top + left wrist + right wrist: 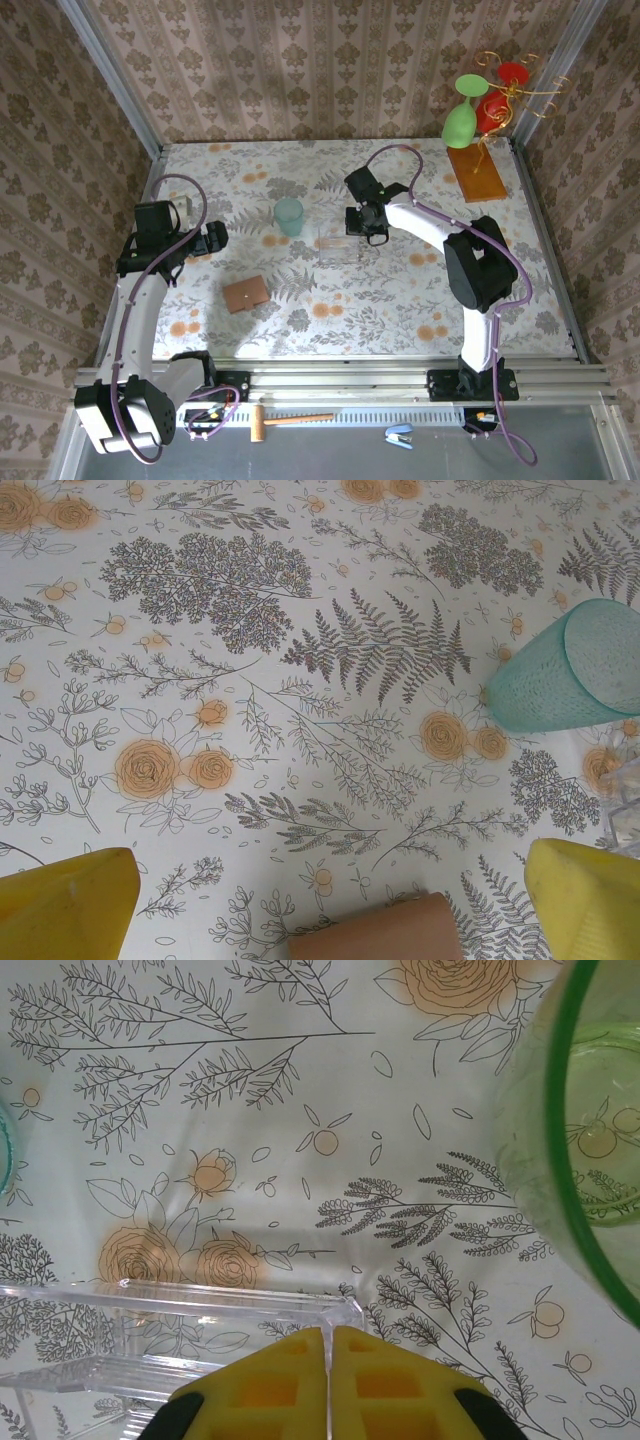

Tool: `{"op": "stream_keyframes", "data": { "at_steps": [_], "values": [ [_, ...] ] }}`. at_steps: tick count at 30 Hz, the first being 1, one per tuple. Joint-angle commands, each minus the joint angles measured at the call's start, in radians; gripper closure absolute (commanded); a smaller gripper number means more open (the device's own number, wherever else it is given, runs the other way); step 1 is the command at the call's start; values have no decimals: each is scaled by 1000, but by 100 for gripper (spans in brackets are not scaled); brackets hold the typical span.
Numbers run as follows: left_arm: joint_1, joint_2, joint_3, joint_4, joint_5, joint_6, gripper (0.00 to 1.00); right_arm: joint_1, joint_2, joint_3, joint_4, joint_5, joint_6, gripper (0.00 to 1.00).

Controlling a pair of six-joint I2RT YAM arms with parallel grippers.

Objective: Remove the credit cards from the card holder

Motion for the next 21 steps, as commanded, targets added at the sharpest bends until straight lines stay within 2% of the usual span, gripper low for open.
{"op": "stream_keyframes", "data": {
  "at_steps": [1, 14, 21],
  "values": [
    [4, 1, -9, 1, 14, 8, 0, -3, 2, 29, -23, 11, 15, 90],
    [-2, 14, -11, -18, 12, 5, 0, -3, -42, 32, -31, -11, 14, 84],
    [-98, 72, 7, -84, -56, -53, 0, -4, -113, 22, -49, -16, 10, 79]
  ]
}}
